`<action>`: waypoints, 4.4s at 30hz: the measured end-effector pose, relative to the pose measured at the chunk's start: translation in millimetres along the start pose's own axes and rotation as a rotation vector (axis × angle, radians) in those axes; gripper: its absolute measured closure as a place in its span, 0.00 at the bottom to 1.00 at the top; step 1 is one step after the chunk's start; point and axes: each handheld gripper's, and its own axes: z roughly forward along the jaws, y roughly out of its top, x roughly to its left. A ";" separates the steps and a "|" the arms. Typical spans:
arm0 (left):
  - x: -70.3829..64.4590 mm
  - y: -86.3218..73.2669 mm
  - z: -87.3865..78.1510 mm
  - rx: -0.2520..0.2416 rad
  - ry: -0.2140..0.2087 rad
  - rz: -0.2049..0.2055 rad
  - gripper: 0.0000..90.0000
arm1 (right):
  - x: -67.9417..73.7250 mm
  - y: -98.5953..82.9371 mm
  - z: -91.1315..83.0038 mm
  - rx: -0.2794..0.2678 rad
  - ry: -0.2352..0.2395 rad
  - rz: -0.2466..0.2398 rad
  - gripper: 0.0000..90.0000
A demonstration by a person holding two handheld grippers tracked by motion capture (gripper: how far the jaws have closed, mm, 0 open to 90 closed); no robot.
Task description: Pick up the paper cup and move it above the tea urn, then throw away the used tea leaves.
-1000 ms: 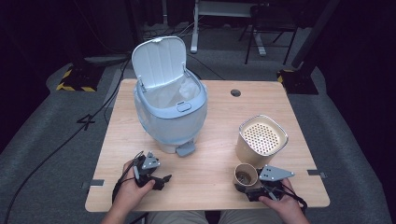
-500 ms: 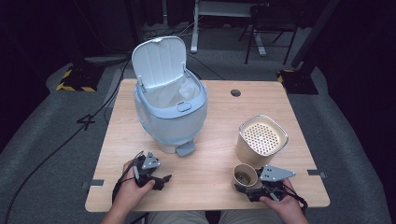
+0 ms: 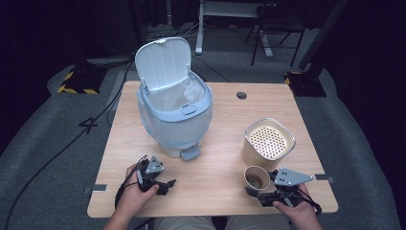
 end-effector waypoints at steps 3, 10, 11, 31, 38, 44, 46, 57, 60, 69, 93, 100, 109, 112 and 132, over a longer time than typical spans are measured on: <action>-0.1 0.0 -0.1 0.000 0.002 0.001 0.20 | -1.7 8.8 -8.7 -0.019 -0.001 -0.003 0.34; -0.7 -0.2 -0.3 0.000 0.008 -0.004 0.20 | -7.1 26.5 -22.8 -0.034 -0.023 0.009 0.34; -0.8 -0.3 -0.3 0.000 0.008 -0.004 0.20 | -7.8 30.0 -24.8 -0.036 -0.032 0.008 0.34; -0.6 -0.3 -0.4 0.001 0.008 -0.003 0.20 | -44.4 98.7 -54.7 -0.041 -0.096 0.001 0.34; -0.6 -0.3 -0.4 0.001 0.007 -0.004 0.20 | -70.4 111.1 -54.2 -0.022 -0.142 -0.005 0.34; -0.6 -0.3 -0.3 0.000 0.007 -0.004 0.20 | -94.3 117.8 -52.2 0.014 -0.139 -0.019 0.34; -0.6 -0.3 -0.5 0.001 0.008 -0.003 0.20 | -102.1 118.7 -51.4 0.019 -0.154 -0.016 0.34; -0.5 -0.3 -0.4 0.001 0.007 -0.004 0.20 | -144.1 113.1 -47.7 0.048 -0.163 0.007 0.34; -0.5 -0.3 -0.4 0.001 0.007 -0.004 0.20 | -146.3 112.9 -48.1 0.056 -0.191 -0.016 0.34; -0.6 -0.3 -0.5 0.000 0.008 -0.004 0.20 | -139.5 115.3 -47.9 0.156 -0.371 -0.325 0.35; -0.6 -0.3 -0.4 0.001 0.008 -0.003 0.20 | -112.4 116.1 -35.2 0.551 -0.777 -1.026 0.35; -0.5 -0.3 -0.4 0.001 0.007 -0.003 0.20 | -105.0 111.6 -29.8 0.633 -0.860 -1.205 0.35; -0.6 -0.3 -0.5 0.001 0.009 -0.003 0.20 | -96.4 102.7 -23.4 0.735 -0.988 -1.461 0.35; -0.6 -0.3 -0.4 0.001 0.007 -0.003 0.20 | -95.9 101.2 -22.3 0.754 -1.004 -1.517 0.35; -0.6 -0.3 -0.4 0.001 0.008 -0.003 0.20 | -86.7 94.0 -14.1 0.887 -1.104 -1.817 0.35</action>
